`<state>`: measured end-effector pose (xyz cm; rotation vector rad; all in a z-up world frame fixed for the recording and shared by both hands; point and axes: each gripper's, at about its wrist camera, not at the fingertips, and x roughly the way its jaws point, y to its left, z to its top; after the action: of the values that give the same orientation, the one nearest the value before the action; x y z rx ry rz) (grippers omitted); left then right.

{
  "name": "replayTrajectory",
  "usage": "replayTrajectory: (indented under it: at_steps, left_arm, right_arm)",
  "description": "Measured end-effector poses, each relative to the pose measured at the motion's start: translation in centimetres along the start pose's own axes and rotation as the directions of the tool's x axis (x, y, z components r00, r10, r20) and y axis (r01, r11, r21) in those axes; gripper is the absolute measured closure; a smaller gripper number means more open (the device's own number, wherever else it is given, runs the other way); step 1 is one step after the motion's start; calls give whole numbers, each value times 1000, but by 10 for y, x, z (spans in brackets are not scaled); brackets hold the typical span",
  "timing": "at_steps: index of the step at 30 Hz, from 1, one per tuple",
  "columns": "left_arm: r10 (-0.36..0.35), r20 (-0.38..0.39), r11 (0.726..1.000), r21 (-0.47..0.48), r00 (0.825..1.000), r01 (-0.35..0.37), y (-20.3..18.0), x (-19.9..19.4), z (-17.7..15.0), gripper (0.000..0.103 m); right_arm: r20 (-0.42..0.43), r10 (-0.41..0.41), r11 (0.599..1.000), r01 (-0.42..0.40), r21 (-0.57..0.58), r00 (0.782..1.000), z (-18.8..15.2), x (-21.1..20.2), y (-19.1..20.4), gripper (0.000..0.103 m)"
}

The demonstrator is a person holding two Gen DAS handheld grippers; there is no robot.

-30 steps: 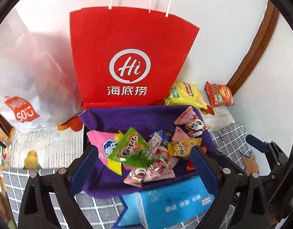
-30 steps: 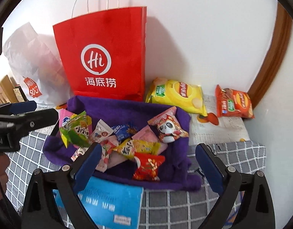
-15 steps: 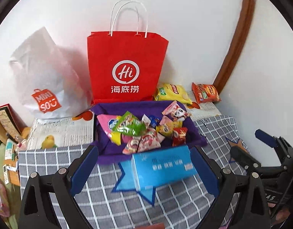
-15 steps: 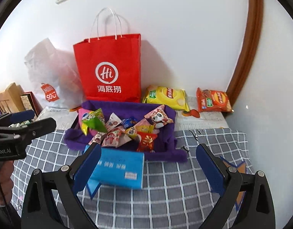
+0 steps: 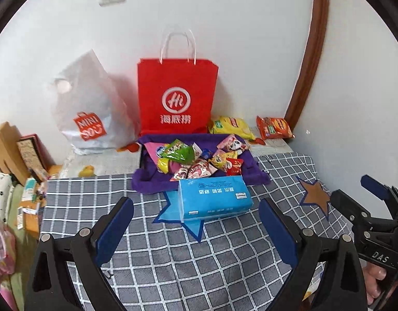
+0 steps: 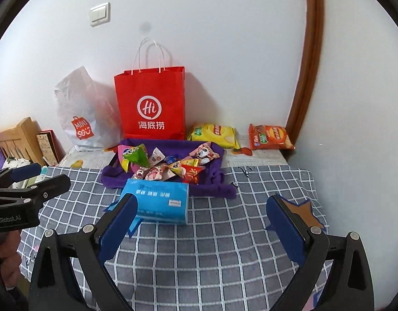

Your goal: Organize snacks

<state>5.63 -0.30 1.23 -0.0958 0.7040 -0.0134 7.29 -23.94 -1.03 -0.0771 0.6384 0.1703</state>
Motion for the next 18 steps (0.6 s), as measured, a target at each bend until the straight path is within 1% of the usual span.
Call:
replayTrajectory:
  at_steps: [4, 9, 13, 18]
  left_arm:
    - [1, 16, 1000, 3, 1000, -1, -11, -18, -11, 6]
    - [1, 39, 1000, 20, 999, -2, -23, -39, -21, 6]
    - [-2, 44, 1000, 19, 999, 1, -25, -46, -25, 6]
    - [19, 52, 1000, 22, 998, -20, -24, -50, -28, 6]
  right_arm:
    - [17, 19, 1000, -19, 24, 1000, -16, -26, -8, 4]
    - [28, 17, 999, -18, 28, 999, -30, -49, -12, 4]
    - [32, 13, 1000, -13, 21, 999, -36, -60, -12, 4]
    - [34, 12, 1000, -12, 24, 999, -39, -64, -10, 4]
